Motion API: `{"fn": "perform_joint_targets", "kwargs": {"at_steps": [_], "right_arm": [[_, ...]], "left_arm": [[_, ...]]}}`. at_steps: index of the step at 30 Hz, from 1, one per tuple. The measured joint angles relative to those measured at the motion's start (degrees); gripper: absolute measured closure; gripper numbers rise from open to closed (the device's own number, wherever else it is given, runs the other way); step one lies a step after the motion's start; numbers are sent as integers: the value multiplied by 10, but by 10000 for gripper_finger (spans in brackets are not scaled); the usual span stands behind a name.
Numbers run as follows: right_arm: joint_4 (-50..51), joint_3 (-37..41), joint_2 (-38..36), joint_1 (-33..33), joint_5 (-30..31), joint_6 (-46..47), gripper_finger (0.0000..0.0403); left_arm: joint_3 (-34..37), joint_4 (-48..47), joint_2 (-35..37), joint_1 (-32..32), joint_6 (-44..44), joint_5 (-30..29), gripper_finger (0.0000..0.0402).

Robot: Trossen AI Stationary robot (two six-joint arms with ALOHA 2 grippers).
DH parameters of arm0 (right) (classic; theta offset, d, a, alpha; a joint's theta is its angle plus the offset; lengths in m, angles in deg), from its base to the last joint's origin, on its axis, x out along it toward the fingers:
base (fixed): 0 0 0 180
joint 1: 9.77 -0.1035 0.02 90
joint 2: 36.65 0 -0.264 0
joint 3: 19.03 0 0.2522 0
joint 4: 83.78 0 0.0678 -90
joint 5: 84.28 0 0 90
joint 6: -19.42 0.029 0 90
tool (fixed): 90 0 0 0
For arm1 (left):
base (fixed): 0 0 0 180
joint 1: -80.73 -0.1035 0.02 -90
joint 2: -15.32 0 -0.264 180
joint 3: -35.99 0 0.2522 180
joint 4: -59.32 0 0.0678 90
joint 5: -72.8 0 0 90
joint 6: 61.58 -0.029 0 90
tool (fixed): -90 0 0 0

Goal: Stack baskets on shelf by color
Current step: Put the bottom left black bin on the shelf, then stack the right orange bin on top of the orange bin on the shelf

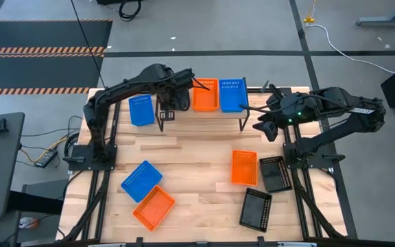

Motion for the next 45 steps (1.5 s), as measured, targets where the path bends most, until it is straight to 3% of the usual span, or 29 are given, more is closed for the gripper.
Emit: {"fn": "perform_joint_targets", "kwargs": {"at_steps": [9,14,20,27,35,45], "right_arm": [[9,0,0,0,-51,-6,172],[25,3,24,-13,-109,-21,172],[33,24,85,-53,-179,-92,172],[10,24,146,-92,-188,-110,172],[-14,24,225,-152,-178,-111,172],[-52,26,351,-200,-177,-142,178]], "left_arm": [[-1,17,71,57,74,2,294],[-1,48,107,101,161,51,294],[-1,185,139,169,253,131,294],[-1,374,156,259,325,134,295],[0,518,149,341,372,68,298],[0,591,149,424,383,-101,299]]}}
